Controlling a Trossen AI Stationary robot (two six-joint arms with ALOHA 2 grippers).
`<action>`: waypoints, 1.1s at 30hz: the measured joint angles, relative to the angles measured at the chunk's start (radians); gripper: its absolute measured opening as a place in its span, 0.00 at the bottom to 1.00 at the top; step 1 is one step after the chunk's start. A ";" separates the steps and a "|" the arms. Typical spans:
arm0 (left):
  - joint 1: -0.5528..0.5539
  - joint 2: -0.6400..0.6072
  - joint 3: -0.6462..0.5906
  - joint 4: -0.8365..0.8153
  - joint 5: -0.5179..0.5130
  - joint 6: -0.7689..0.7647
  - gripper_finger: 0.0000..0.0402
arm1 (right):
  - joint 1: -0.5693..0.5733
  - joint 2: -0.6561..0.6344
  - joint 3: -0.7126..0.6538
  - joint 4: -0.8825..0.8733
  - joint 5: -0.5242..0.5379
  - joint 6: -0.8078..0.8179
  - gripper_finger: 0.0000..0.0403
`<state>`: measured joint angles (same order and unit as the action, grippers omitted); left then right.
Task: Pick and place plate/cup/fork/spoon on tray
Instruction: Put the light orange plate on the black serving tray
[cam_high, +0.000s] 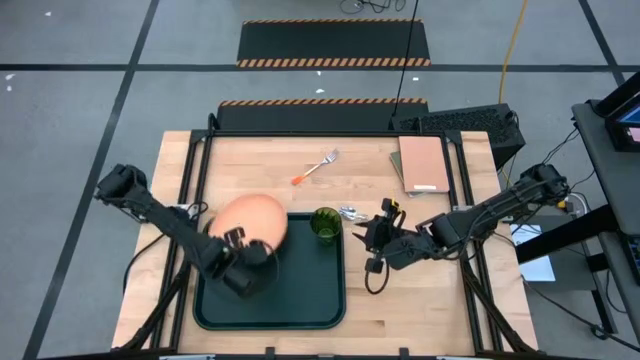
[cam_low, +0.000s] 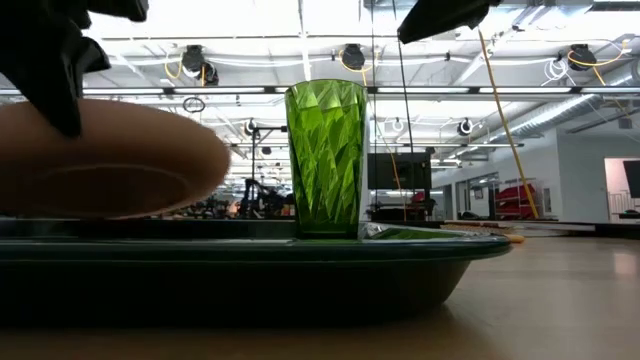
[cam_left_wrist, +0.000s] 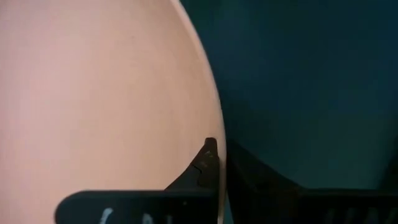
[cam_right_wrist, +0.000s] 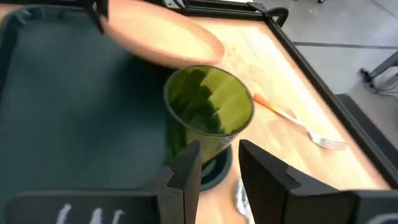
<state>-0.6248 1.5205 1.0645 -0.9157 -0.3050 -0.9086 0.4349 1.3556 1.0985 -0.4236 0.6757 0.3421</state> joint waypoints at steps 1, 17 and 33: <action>-0.017 0.016 0.000 0.043 -0.004 0.011 0.02 | 0.009 0.000 0.000 0.000 0.000 0.012 0.25; -0.091 0.406 0.301 0.105 0.040 0.196 0.02 | 0.097 0.000 0.000 0.008 0.004 0.033 0.25; -0.076 0.470 0.327 0.167 0.053 0.231 0.07 | 0.115 0.000 0.000 0.000 -0.023 0.065 0.25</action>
<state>-0.7003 1.9903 1.3911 -0.7485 -0.2519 -0.6774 0.5495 1.3560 1.0988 -0.4240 0.6525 0.4068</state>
